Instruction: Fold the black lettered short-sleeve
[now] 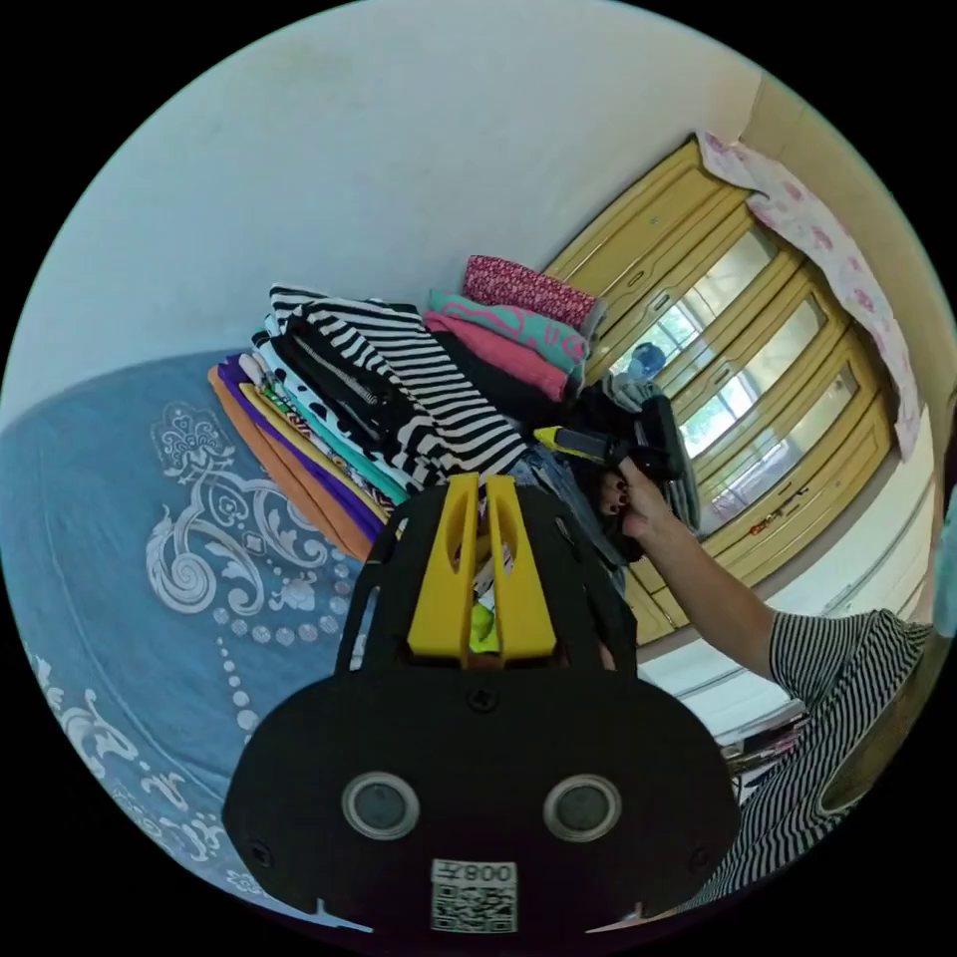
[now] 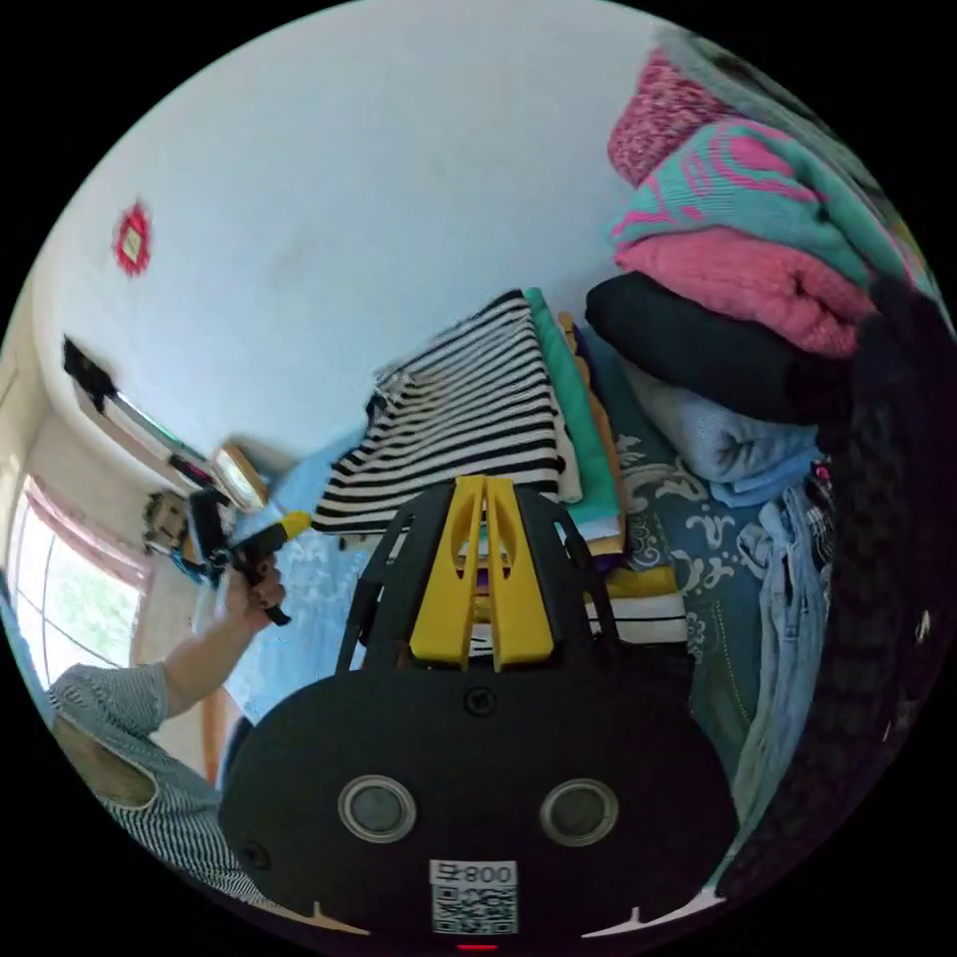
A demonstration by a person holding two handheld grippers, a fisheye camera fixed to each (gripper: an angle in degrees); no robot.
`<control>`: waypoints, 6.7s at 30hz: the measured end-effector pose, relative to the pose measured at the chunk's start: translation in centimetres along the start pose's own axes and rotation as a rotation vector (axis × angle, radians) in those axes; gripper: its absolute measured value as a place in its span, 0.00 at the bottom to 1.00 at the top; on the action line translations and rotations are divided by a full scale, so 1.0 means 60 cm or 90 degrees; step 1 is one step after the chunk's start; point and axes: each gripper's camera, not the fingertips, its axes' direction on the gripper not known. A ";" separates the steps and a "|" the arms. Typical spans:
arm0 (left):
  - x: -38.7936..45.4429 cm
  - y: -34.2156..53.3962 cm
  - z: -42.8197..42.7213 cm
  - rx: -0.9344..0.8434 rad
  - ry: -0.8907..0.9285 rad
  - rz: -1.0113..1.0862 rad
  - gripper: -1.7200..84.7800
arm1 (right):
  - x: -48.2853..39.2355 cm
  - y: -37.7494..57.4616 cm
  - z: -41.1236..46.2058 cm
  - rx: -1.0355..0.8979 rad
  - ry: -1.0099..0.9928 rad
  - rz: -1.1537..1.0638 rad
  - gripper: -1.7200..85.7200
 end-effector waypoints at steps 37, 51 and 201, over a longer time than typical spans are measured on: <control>0.573 0.407 0.131 -0.329 -0.292 0.105 0.02 | -0.381 0.338 -0.053 -0.061 0.242 -0.046 0.12; 0.517 0.481 0.059 -0.289 -0.177 0.024 0.02 | -0.312 0.425 -0.231 -0.007 0.107 0.046 0.02; -0.511 2.515 -0.892 0.198 -0.423 -0.531 0.05 | -0.961 0.112 0.317 -0.338 0.151 -0.036 0.02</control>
